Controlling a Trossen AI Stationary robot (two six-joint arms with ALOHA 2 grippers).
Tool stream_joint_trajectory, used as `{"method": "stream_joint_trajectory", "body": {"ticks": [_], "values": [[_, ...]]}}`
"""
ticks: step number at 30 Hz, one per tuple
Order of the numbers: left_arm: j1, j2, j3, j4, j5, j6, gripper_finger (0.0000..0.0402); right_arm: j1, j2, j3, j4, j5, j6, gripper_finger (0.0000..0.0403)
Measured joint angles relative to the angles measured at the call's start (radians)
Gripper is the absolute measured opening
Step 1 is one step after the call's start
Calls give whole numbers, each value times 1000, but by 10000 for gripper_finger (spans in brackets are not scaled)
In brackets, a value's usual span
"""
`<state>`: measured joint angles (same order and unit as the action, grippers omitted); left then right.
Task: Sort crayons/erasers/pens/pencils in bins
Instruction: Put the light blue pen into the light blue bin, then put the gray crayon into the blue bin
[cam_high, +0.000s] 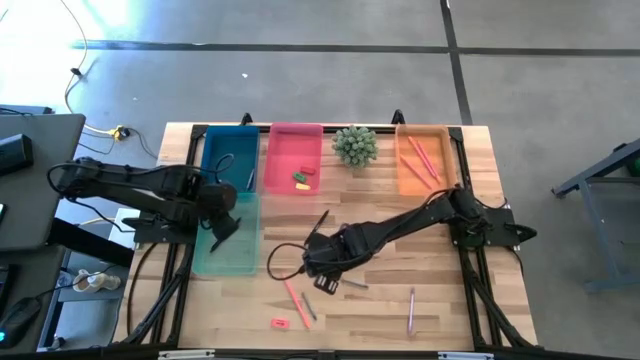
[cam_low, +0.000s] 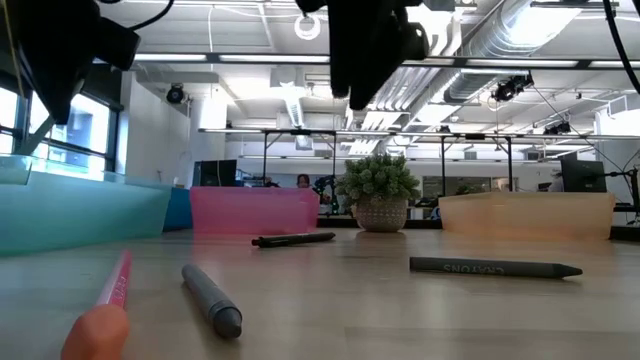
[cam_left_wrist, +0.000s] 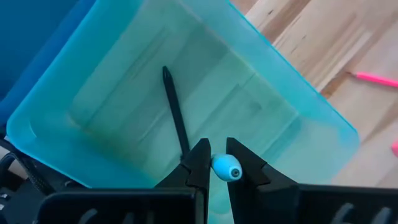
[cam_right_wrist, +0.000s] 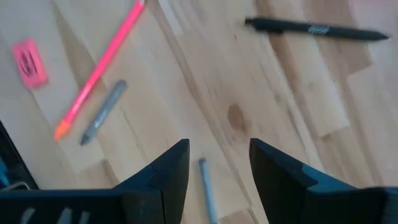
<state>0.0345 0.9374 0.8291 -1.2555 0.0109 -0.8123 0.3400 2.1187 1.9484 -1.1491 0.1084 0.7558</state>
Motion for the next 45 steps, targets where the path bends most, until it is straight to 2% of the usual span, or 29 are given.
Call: {"method": "stream_joint_trajectory", "body": {"ticks": [12,20,30,34,39,45], "values": [[0,163,0,38,12,1,19,54,43,-1,-72,-50,-5,160],[0,231,1,41,13,3,65,68,43,-1,-125,-49,-3,160],[0,219,9,40,82,33,131,92,43,-3,-178,-32,-5,160],[0,195,62,40,83,38,131,93,41,-50,-170,-39,-5,160],[0,161,152,42,82,39,127,95,43,-144,-135,-113,-15,160],[0,131,231,45,77,57,127,95,43,-193,2,-173,-78,160]]}}
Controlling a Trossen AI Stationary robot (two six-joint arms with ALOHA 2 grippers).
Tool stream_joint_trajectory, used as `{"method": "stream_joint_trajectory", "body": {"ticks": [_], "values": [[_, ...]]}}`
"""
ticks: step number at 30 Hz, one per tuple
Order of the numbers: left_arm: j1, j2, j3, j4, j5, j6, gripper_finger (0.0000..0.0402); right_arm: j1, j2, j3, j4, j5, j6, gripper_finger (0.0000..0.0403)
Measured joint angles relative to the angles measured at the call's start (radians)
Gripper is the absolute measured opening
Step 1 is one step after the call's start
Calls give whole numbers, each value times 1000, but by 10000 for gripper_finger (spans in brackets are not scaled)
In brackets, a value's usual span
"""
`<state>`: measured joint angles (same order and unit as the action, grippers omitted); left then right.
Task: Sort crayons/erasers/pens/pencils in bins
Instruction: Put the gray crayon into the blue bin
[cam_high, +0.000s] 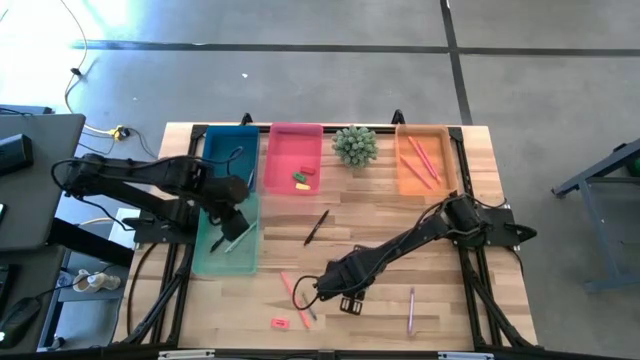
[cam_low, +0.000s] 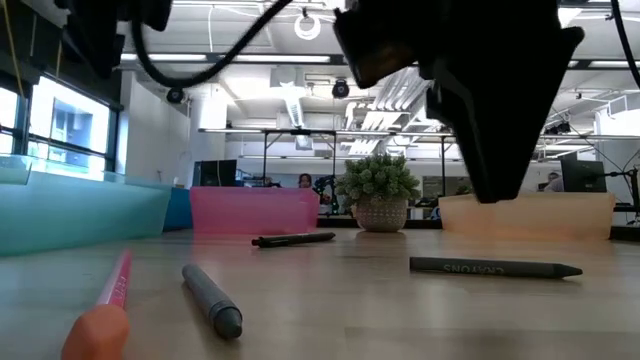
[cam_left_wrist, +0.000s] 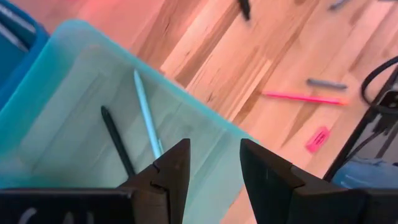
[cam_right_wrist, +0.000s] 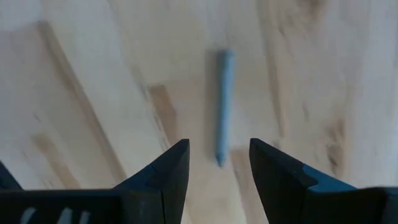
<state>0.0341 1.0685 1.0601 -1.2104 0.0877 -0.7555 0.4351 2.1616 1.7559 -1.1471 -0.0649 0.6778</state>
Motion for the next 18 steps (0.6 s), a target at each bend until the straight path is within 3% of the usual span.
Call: {"method": "stream_joint_trajectory", "body": {"ticks": [18], "values": [[0,-14,22,3,-13,0,127,-1,-7,-188,225,-20,-5,160]]}}
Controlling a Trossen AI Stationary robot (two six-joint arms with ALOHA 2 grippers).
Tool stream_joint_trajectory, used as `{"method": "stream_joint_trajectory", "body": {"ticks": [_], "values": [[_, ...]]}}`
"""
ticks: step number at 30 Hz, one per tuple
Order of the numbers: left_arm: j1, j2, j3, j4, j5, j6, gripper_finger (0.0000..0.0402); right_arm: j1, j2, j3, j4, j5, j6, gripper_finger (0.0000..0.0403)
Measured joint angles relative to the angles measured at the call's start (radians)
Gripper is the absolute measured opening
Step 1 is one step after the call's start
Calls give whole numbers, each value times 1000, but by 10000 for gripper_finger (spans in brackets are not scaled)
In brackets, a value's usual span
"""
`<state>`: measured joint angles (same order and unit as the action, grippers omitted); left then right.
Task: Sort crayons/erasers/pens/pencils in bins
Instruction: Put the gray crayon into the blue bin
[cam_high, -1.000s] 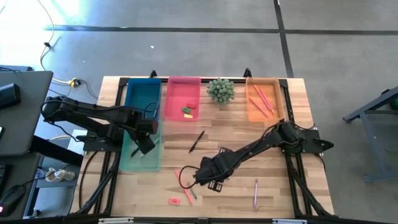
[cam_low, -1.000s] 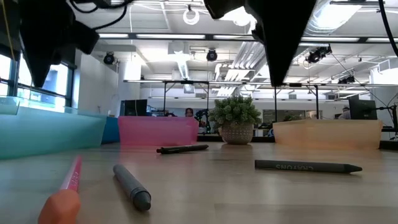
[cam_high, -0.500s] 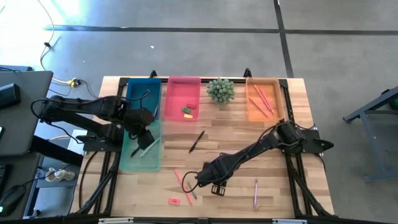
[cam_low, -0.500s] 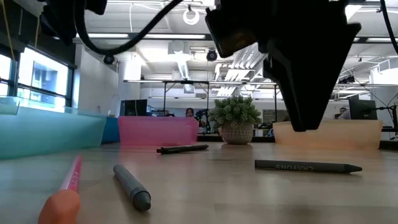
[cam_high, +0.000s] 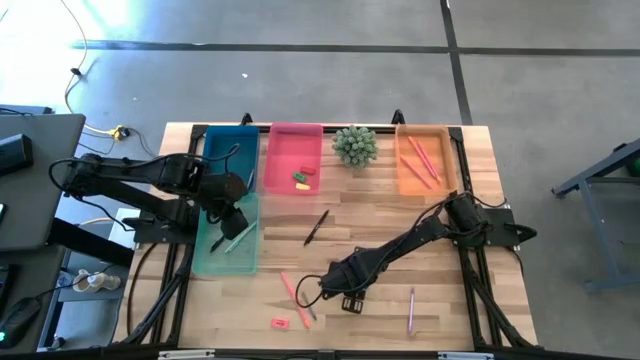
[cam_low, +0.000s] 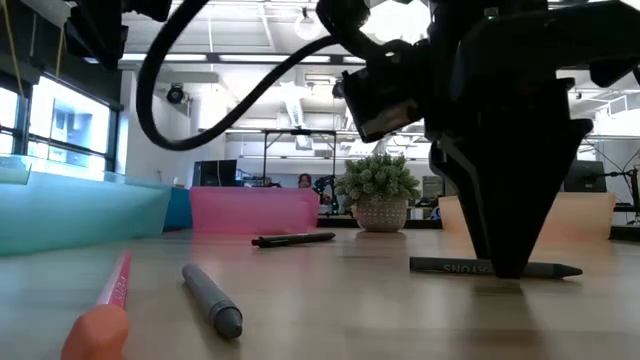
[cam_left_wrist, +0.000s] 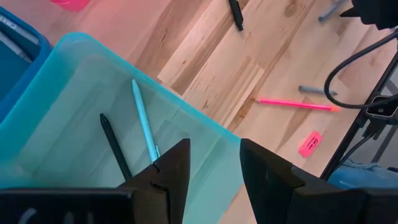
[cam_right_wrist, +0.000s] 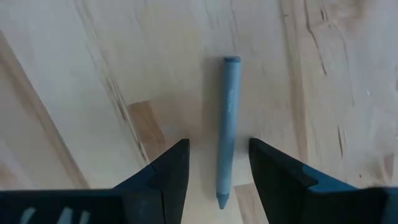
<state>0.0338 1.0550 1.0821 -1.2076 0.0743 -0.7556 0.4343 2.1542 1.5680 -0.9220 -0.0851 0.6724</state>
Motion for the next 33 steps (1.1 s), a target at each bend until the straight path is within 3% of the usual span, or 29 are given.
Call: {"method": "stream_joint_trajectory", "body": {"ticks": [18,33], "values": [[0,0,0,0,0,1,127,-12,-3,-75,50,-17,-4,13],[0,0,0,-3,0,111,127,-9,-62,-84,77,-12,17,5]]}}
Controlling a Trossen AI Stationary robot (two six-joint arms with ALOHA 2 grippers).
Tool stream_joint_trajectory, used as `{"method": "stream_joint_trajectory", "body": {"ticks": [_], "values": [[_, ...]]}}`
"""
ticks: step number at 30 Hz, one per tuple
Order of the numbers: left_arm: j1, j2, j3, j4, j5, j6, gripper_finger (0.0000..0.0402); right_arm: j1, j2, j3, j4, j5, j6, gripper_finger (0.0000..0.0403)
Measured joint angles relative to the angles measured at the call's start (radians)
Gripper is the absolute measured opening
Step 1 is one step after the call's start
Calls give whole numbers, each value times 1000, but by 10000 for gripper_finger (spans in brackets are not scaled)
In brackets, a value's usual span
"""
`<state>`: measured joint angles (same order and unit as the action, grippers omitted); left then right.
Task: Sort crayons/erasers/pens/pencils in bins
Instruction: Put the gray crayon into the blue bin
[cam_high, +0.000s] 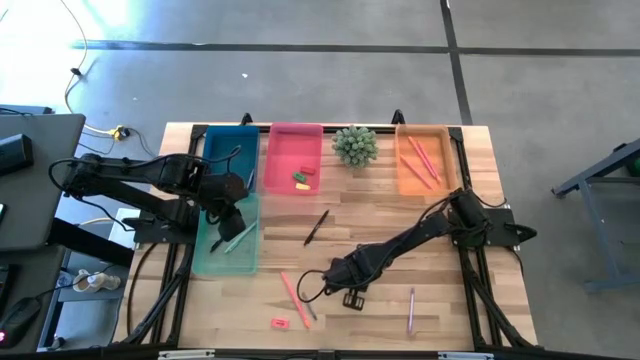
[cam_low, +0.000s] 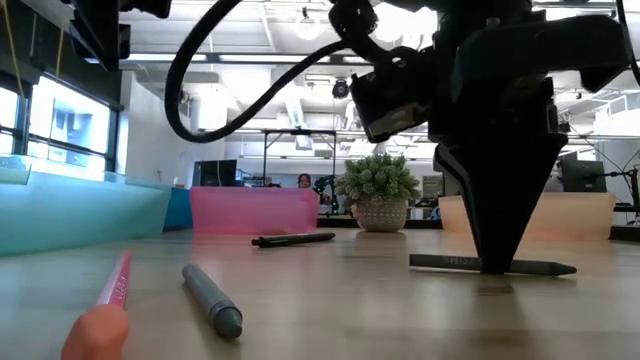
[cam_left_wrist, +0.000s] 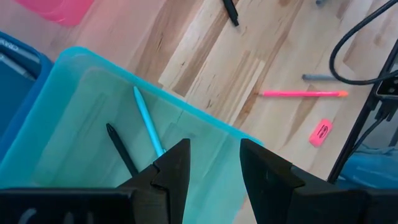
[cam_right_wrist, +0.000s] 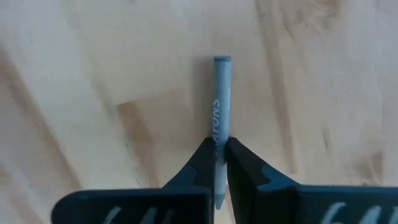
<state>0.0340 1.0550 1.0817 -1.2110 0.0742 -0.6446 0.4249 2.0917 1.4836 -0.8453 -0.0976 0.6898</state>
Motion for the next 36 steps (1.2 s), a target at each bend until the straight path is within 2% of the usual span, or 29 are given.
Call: {"method": "stream_joint_trajectory", "body": {"ticks": [10,16,23,26,29,36], "values": [[0,0,-1,-6,-4,73,127,0,-53,4,108,-28,42,5],[0,0,-1,-60,-52,99,129,1,-65,4,185,-33,70,5],[0,0,-1,-131,-110,101,159,-7,-102,6,263,16,81,5],[-9,0,-1,-126,-113,150,162,-16,-124,6,298,46,92,5],[-36,0,-4,-94,-114,184,161,-26,-139,6,338,71,96,5],[-125,-21,-95,122,-116,204,159,-47,-152,7,440,72,96,5]]}}
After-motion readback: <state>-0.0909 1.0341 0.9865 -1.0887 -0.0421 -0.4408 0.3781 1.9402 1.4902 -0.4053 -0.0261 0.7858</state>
